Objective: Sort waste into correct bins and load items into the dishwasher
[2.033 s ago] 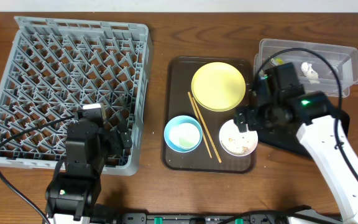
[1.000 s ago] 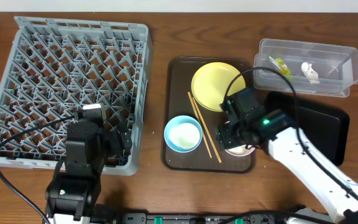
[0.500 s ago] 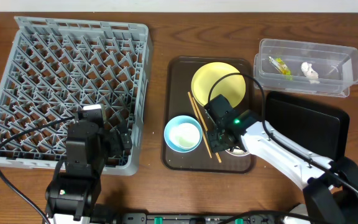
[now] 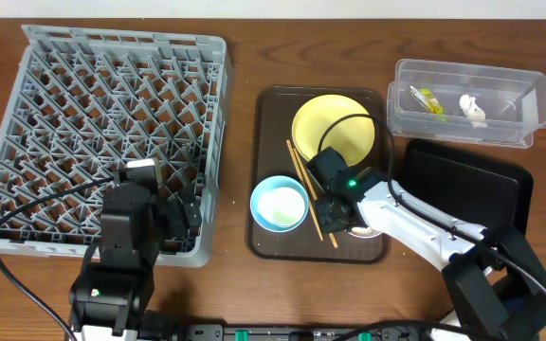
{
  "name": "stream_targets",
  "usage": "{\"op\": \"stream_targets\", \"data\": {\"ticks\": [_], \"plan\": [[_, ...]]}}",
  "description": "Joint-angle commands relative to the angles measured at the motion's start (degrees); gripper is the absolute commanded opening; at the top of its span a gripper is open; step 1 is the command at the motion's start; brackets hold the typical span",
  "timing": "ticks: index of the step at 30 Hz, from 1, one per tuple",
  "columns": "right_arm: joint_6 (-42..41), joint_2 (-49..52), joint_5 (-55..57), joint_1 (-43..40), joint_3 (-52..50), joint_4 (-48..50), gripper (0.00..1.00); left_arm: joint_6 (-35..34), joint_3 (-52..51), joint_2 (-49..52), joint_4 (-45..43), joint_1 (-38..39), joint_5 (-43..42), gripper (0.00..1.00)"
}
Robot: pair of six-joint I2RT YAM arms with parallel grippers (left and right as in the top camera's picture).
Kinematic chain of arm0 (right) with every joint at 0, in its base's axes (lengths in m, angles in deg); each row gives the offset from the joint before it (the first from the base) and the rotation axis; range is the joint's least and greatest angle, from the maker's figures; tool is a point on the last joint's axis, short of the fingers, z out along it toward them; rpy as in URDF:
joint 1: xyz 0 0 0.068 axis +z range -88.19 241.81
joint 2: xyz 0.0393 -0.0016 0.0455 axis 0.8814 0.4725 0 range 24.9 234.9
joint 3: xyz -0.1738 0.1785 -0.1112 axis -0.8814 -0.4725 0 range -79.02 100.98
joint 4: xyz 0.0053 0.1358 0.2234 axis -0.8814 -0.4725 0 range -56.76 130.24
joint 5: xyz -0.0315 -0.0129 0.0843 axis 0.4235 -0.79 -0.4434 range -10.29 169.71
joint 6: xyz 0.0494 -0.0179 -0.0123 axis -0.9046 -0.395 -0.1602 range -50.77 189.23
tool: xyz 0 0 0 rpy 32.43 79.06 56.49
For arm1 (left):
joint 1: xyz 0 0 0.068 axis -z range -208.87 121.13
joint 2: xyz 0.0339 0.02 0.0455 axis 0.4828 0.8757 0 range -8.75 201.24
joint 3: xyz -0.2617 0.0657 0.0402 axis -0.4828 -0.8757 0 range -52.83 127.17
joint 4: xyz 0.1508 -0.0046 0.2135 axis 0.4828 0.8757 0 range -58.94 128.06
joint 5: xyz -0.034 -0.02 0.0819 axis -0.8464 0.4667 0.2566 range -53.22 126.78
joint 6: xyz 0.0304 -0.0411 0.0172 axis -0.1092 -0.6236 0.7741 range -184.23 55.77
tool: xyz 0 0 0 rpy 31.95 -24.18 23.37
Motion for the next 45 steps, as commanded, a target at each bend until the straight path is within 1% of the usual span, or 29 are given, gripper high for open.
{"op": "stream_targets", "data": {"ticks": [1, 3, 4, 13, 15, 16, 17, 18, 20, 28, 30, 31, 32, 33, 35, 36, 37, 39, 41, 42, 43, 44, 45], "plan": [[-1.16, 0.02, 0.96, 0.35, -0.22, 0.0, 0.09, 0.15, 1.16, -0.04, 0.17, -0.28, 0.07, 0.99], [-1.16, -0.04, 0.96, 0.35, -0.07, -0.04, 0.02, 0.15, 1.16, -0.04, 0.15, -0.28, 0.07, 0.99], [-1.18, -0.07, 0.94, 0.35, 0.09, -0.26, 0.01, 0.15, 1.16, -0.04, 0.15, -0.28, 0.07, 0.99], [-1.07, -0.7, 1.03, -1.01, 5.01, -5.46, 0.02, 0.15, 1.16, -0.04, 0.15, -0.28, 0.07, 0.99], [-1.09, -0.68, 0.94, -1.16, 5.22, -5.4, 0.2, 0.15, 1.16, -0.04, 0.15, -0.28, 0.07, 0.99], [-1.09, -0.68, 0.92, -1.16, 5.22, -5.49, 0.31, 0.15, 1.16, -0.04, 0.17, -0.28, 0.07, 0.99], [-1.09, -0.68, 0.96, -1.14, 5.22, -5.68, 0.45, 0.15, 1.16, -0.04, 0.2, -0.28, 0.07, 0.99], [-1.07, -0.68, 1.01, -1.09, 5.22, -5.88, 0.52, 0.15, 1.16, -0.04, 0.22, -0.28, 0.07, 0.99], [-1.09, -0.68, 0.98, -1.09, 5.22, -5.86, 0.54, 0.15, 1.16, -0.04, 0.33, -0.28, 0.07, 0.99], [-1.14, -0.68, 1.18, -1.07, 5.18, -5.16, 0.55, 0.15, 1.16, -0.04, 0.57, -0.28, 0.07, 0.99], [-1.16, -0.68, 1.14, -0.9, 4.98, -4.63, 0.52, 0.15, 1.16, -0.04, 0.72, -0.28, 0.07, 0.99], [-1.14, -0.68, 1.14, -0.61, 4.9, -4.55, 0.4, 0.15, 1.16, -0.04, 0.79, -0.28, 0.07, 0.99], [-1.11, -0.68, 1.16, -0.42, 4.87, -4.57, 0.33, 0.15, 1.16, -0.04, 0.79, -0.28, 0.07, 0.99], [-1.11, -0.68, 1.18, -0.26, 4.87, -4.57, 0.32, 0.15, 1.16, -0.04, 0.79, -0.28, 0.07, 0.99], [-1.16, -0.68, 1.18, -0.07, 4.87, -4.07, 0.43, 0.15, 1.16, -0.04, 0.79, -0.28, 0.07, 0.99], [-1.11, -0.68, 1.18, -0.07, 4.87, -3.78, 0.2, 0.15, 1.16, -0.04, 0.79, -0.28, 0.07, 0.99], [-1.14, -0.68, 1.2, -0.07, 4.87, -3.58, 0.01, 0.15, 1.16, -0.04, 0.79, -0.28, 0.07, 0.99], [-1.16, -0.68, 1.46, -0.07, 4.87, -3.41, 0.01, 0.15, 1.16, -0.04, 0.79, -0.28, 0.09, 0.99], [-1.16, -0.68, 1.62, -0.07, 4.87, -3.19, 0.28, 0.15, 1.16, -0.04, 0.79, -0.28, 0.09, 0.99], [-1.14, -0.68, 1.6, -0.07, 4.87, -3.02, 0.38, 0.15, 1.16, -0.04, 0.79, -0.28, 0.09, 0.99], [-1.14, -0.68, 1.6, -0.07, 4.87, -2.97, 0.27, 0.15, 1.16, -0.04, 0.79, -0.28, 0.09, 0.99], [-1.11, -0.68, 1.57, -0.07, 4.87, -3.02, 0.01, 0.15, 1.16, -0.04, 0.79, -0.28, 0.07, 0.99], [-1.07, -0.68, 1.57, -0.07, 4.87, -3.06, 0.01, 0.15, 1.16, -0.04, 0.79, -0.28, 0.09, 0.99]]}}
